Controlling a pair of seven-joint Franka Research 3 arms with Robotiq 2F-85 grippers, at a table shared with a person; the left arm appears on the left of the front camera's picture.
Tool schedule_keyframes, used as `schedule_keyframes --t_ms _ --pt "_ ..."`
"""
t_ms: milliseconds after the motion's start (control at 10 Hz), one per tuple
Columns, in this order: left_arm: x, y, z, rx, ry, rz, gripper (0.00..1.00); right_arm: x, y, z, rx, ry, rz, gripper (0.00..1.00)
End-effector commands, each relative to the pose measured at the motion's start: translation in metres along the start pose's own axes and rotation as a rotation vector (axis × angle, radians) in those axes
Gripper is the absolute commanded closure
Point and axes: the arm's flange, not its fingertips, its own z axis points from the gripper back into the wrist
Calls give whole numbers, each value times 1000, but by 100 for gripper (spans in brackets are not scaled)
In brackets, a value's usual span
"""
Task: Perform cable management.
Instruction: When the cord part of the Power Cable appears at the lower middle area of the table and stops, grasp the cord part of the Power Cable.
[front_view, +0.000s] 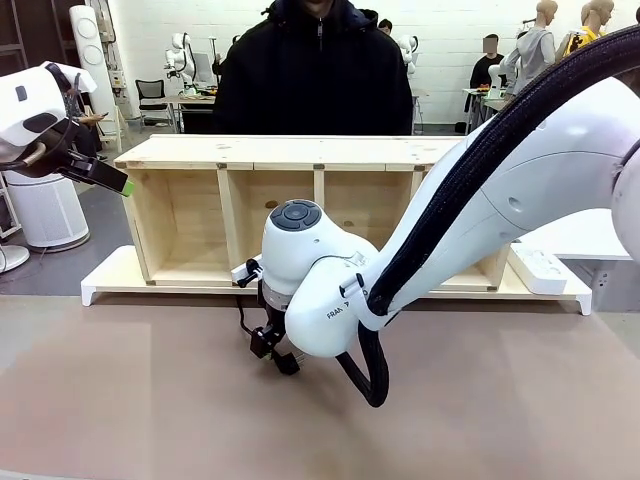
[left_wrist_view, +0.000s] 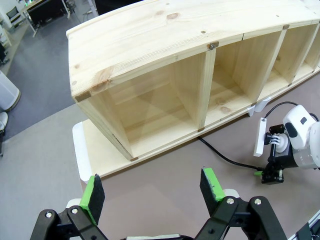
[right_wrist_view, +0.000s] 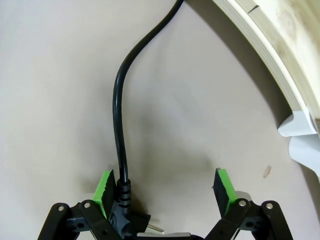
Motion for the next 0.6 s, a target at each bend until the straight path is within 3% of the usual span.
schedule_keyframes --t_ms 0,100,200,300,400,500 --pt "0 1 0 2 -8 2 0 5 5 -4 -72 -20 -2 15" --pt "0 1 0 2 -8 2 0 2 5 -5 -67 4 -15 20" --pt "0 1 0 2 -8 2 0 2 4 -5 -70 13 -24 35" --pt "0 1 0 2 -8 2 0 1 2 -4 -66 16 -37 39" --pt "0 1 0 2 -8 2 0 2 1 -2 -64 16 -47 55" --pt "0 1 0 2 -8 2 0 1 0 -2 -62 17 -52 59"
